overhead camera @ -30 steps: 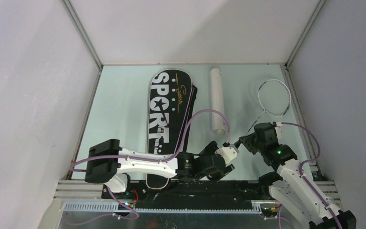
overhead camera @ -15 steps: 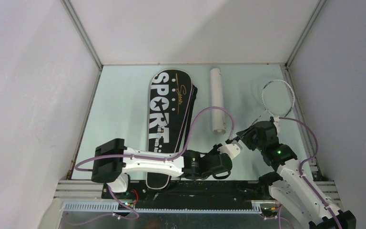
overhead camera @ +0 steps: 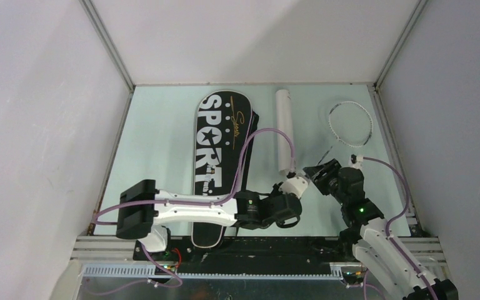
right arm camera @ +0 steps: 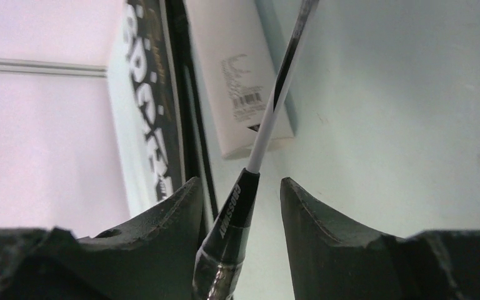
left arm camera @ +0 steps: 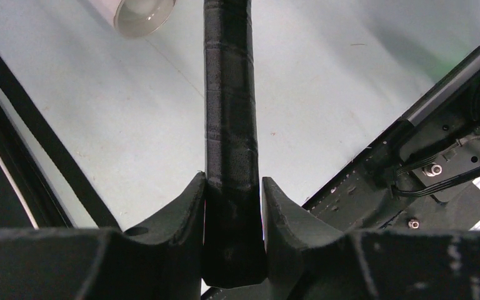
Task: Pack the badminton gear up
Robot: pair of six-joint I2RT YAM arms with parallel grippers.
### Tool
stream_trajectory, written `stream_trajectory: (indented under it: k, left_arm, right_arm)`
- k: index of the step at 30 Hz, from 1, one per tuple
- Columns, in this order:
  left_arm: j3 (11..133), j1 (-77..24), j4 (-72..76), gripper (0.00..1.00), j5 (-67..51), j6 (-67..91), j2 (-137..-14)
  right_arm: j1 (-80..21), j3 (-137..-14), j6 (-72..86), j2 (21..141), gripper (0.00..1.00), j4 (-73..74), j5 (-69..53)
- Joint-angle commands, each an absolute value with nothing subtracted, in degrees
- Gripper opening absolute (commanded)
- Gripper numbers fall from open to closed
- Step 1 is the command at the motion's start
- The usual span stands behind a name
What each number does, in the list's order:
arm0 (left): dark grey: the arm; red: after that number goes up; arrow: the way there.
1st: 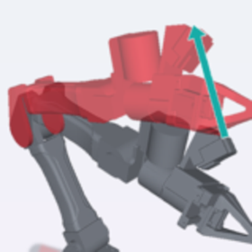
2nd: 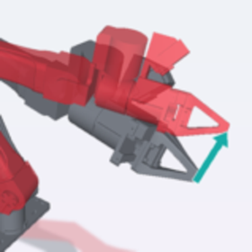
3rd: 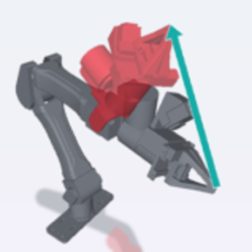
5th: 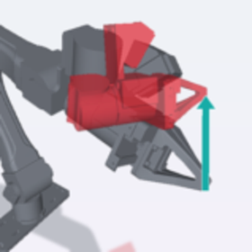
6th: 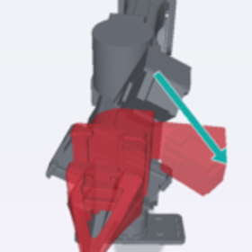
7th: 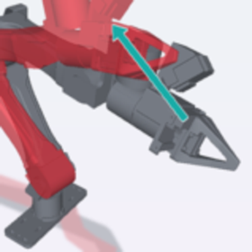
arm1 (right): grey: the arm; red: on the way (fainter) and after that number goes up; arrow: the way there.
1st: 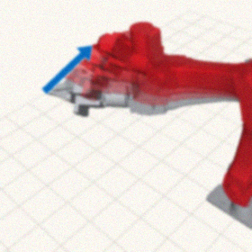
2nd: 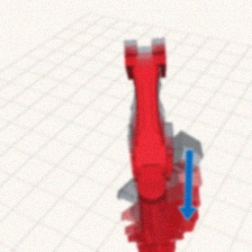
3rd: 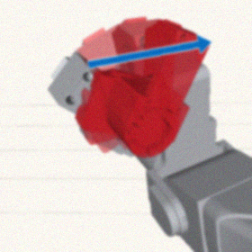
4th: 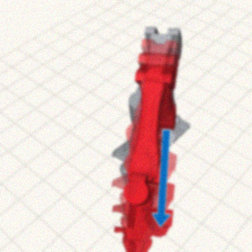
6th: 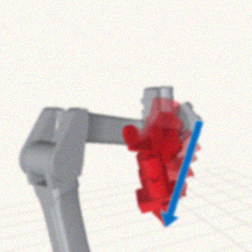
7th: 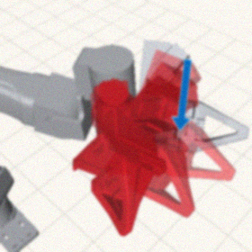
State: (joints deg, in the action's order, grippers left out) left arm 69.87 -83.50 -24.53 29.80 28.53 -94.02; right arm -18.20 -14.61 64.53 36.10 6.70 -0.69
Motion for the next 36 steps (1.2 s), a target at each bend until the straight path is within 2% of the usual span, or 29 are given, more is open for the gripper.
stream_trajectory:
  k: [1,8,15,20,25,31,33,35,36]
  left_arm:
    - [67.9,-81.9,-22.2,0.00,28.8,33.9,-89.1]
    - [64.1,-81.7,-18.1,0.00,26.9,36.3,-85.9]
    - [62.8,-81.6,-17.4,0.00,27.2,37.4,-83.9]
    - [62.8,-81.5,-17.4,0.00,26.8,37.6,-83.8]
    - [62.2,-81.5,-16.1,0.00,25.6,38.3,-83.3]
    - [60.5,-81.5,-13.7,0.00,24.5,39.4,-81.2]
    - [60.4,-81.5,-13.8,0.00,24.4,39.6,-80.8]
    - [60.1,-81.5,-13.7,0.00,24.4,40.0,-80.6]
    - [59.9,-81.5,-13.4,0.00,24.4,40.2,-80.4]
  right_arm:
    - [-16.8,-11.6,66.8,32.0,0.51,-7.0,-1.2]
    - [-16.2,-9.4,71.1,34.3,0.50,-13.4,-0.7]
    - [-16.3,-9.1,74.4,38.9,0.52,-15.2,-1.1]
    - [-16.3,-8.8,75.2,39.1,0.60,-14.4,0.0]
    - [-16.4,-7.4,75.9,40.1,0.47,-18.7,-0.8]
    - [-17.1,-6.7,77.9,42.3,0.43,-21.9,-0.4]
    - [-17.7,-6.7,77.7,42.3,0.35,-22.5,-0.1]
    - [-18.2,-6.5,77.3,42.0,0.21,-23.1,1.6]
    - [-18.3,-6.4,77.1,41.7,0.11,-23.3,2.1]
